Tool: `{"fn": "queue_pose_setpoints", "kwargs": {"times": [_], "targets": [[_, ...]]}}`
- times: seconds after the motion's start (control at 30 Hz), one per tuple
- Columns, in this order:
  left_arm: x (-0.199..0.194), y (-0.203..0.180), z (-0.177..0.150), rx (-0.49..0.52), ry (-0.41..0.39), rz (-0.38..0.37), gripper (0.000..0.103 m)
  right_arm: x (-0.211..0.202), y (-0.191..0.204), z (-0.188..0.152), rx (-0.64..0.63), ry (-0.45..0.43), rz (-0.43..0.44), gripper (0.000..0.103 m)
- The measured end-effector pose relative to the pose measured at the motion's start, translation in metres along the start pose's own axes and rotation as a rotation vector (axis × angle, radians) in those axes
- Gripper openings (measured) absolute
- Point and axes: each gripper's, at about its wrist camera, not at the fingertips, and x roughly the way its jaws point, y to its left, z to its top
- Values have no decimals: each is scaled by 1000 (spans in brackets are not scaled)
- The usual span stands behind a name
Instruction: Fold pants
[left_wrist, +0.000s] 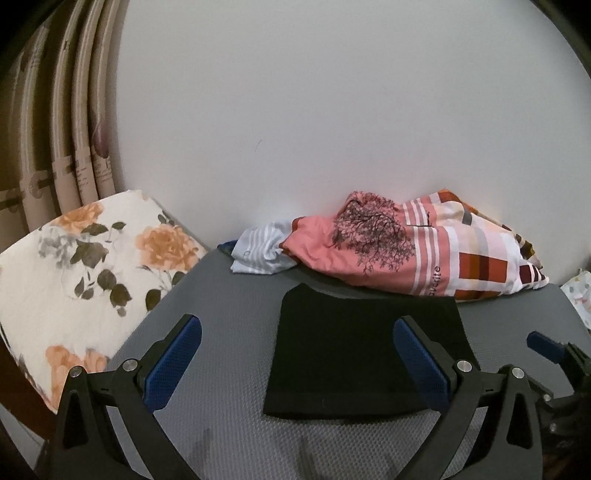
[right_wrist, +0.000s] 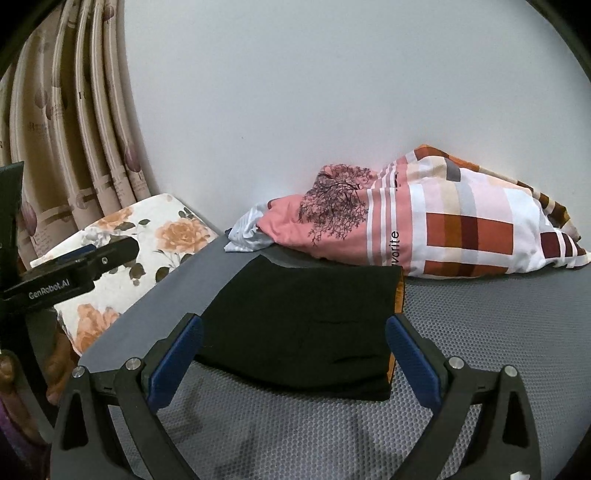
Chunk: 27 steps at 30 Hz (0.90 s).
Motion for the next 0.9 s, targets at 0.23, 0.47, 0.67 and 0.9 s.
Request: {"fn": "queue_pose_setpoints", "kwargs": {"times": [0.23, 0.47, 0.67, 0.9], "targets": [[6, -3, -11, 5, 29, 11, 103, -4, 4, -5, -11, -3, -51, 99], [4, -5, -26, -21, 38, -4, 103, -9, 1, -15, 17, 18, -89, 99], [5, -11, -36, -11, 65, -8, 103, -11, 0, -21, 24, 40, -95, 99], [1, -17, -36, 7, 64, -14, 103, -15, 3, -22, 24, 35, -105, 99]]}}
